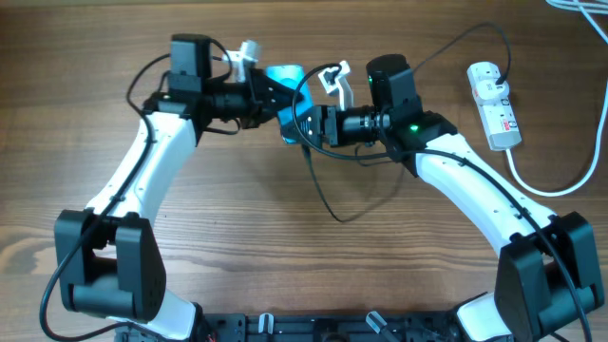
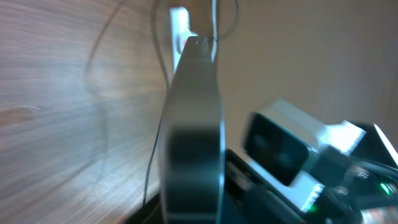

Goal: Plug charger to phone and switch on socket
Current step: 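Push the USB-C plug into the phone's port held by left gripper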

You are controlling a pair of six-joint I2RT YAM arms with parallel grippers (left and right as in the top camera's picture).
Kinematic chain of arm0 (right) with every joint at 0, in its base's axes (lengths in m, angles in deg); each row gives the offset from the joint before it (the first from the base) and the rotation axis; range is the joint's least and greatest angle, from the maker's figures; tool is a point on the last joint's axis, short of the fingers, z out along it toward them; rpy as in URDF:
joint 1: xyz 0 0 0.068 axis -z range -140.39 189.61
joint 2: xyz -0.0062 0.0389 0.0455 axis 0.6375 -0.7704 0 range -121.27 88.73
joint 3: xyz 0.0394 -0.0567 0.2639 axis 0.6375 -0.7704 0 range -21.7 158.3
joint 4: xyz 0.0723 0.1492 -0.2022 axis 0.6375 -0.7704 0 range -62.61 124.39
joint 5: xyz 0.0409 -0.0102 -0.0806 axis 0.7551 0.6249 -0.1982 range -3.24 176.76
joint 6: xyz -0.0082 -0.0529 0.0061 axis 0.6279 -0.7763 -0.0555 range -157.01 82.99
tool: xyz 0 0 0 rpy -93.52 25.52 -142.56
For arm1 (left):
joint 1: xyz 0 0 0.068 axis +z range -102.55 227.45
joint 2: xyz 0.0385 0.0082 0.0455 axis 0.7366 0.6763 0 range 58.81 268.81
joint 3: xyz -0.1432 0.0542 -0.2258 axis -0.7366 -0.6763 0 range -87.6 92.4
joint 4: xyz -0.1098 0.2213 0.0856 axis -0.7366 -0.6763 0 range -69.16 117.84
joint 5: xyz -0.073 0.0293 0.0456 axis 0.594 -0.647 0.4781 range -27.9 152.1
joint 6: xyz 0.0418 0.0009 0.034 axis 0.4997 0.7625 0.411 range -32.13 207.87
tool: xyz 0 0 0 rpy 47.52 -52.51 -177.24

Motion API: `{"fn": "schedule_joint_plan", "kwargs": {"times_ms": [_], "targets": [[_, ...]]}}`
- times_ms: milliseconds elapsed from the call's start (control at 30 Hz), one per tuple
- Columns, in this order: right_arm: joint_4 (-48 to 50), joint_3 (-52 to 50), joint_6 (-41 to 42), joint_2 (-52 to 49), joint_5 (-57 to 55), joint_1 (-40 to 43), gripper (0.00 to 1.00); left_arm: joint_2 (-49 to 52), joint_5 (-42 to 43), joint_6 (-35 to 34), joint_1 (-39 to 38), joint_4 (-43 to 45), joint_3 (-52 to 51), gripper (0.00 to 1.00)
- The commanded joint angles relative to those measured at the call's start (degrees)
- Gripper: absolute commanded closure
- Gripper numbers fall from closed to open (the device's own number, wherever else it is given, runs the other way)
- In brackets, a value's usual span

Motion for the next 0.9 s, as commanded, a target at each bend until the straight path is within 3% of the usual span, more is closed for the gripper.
{"fn": "schedule_joint_plan", "kwargs": {"times_ms": [0,233,467,533,600,667,767,867], "targets": [[-4.5,1.2,-9.1,0.2,1.0,-0.1,0.23,-0.9,3.2,-0.5,0.2,1.5,0.0,0.96],[-8.1,1.1,-9.9,0.2,7.3,-0.1,0.27,-0.9,1.7,2.7,0.2,1.5,0.0,0.96],[-22.1,1.1,-12.7,0.2,3.0,-0.1,0.29,-0.9,0.7,4.2,0.2,1.5,0.0,0.96],[-22.6,1.1,-12.7,0.2,3.0,-0.1,0.42,-0.9,0.2,4.2,0.2,1.5,0.0,0.96],[-22.6,1.1,-12.7,0.2,3.0,-0.1,0.67,-0.9,0.2,4.2,0.2,1.5,0.0,0.96],[-22.4,1.1,-12.7,0.2,3.0,-0.1,0.79,-0.9,0.0,4.2,0.2,1.5,0.0,0.96],[-20.7,1.1,-12.7,0.2,3.0,-0.1,0.95,-0.9,-0.6,4.2,0.2,1.5,0.0,0.96],[-18.2,1.1,-12.4,0.2,3.0,-0.1,0.96,-0.9,-0.6,4.9,0.1,1.2,0.0,0.96]]}}
